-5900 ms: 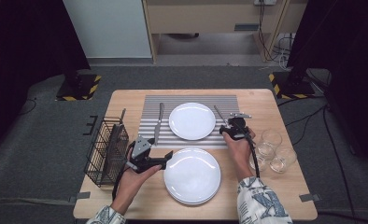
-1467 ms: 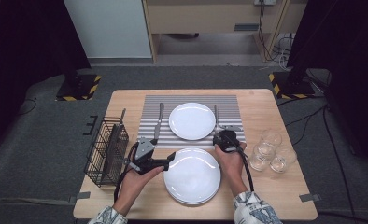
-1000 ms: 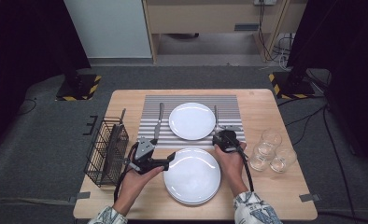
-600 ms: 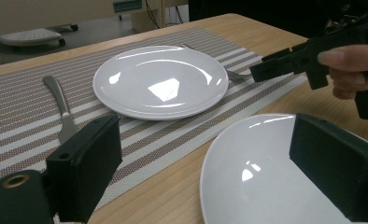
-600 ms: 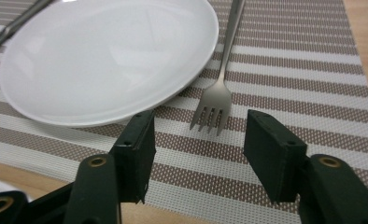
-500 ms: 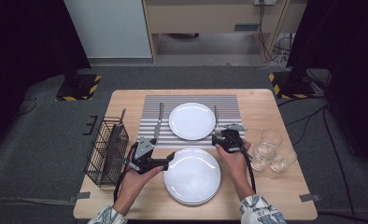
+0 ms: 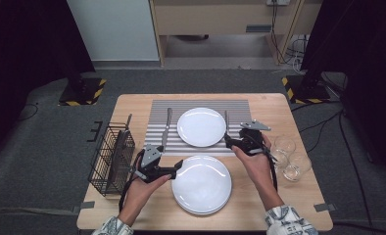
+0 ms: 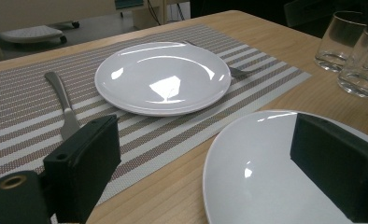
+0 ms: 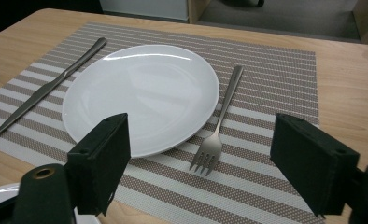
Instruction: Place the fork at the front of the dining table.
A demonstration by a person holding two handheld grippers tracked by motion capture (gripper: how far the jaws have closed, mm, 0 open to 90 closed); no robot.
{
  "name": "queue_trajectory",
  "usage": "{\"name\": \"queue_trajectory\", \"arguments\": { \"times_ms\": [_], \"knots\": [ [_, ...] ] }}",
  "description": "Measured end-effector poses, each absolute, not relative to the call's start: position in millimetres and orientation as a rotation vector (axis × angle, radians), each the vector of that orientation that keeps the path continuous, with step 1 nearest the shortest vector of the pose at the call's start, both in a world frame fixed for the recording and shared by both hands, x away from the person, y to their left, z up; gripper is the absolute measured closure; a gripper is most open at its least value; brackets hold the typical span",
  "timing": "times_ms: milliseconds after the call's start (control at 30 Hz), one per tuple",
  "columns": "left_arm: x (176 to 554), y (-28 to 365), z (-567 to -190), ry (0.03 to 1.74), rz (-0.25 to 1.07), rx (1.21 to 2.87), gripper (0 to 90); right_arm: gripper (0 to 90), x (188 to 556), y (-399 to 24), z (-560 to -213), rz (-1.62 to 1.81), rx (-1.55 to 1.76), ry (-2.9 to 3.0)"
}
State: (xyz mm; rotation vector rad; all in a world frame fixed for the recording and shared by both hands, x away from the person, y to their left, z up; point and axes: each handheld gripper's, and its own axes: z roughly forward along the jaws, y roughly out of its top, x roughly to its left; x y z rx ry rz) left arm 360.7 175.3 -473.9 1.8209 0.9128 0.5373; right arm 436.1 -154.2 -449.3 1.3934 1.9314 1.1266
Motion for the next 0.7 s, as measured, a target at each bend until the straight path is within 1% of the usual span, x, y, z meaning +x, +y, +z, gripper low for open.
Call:
{"name": "queue_trajectory", "arguments": {
  "times_ms": [233,433,533,567,633,667,700],
  "knots": [
    [361,176,-475,0.915,0.538,1.825,7.6,9.4,433,-170,-436,1.134,1.346,1.954],
    [361,177,-476,0.92,0.536,1.829,7.3,7.3,428,-187,-424,1.133,1.311,1.955],
    [360,177,-477,0.919,0.536,1.83,7.1,8.3,427,-194,-419,1.131,1.307,1.951],
    [361,178,-477,0.922,0.537,1.831,7.0,11.1,426,-201,-414,1.126,1.304,1.952],
    [361,178,-477,0.924,0.536,1.83,6.7,12.5,425,-205,-412,1.122,1.304,1.952],
    [361,179,-477,0.926,0.534,1.828,6.5,15.4,424,-214,-407,1.128,1.309,1.953],
    [361,179,-476,0.927,0.533,1.826,6.3,16.2,423,-218,-405,1.13,1.311,1.957]
  ]
}}
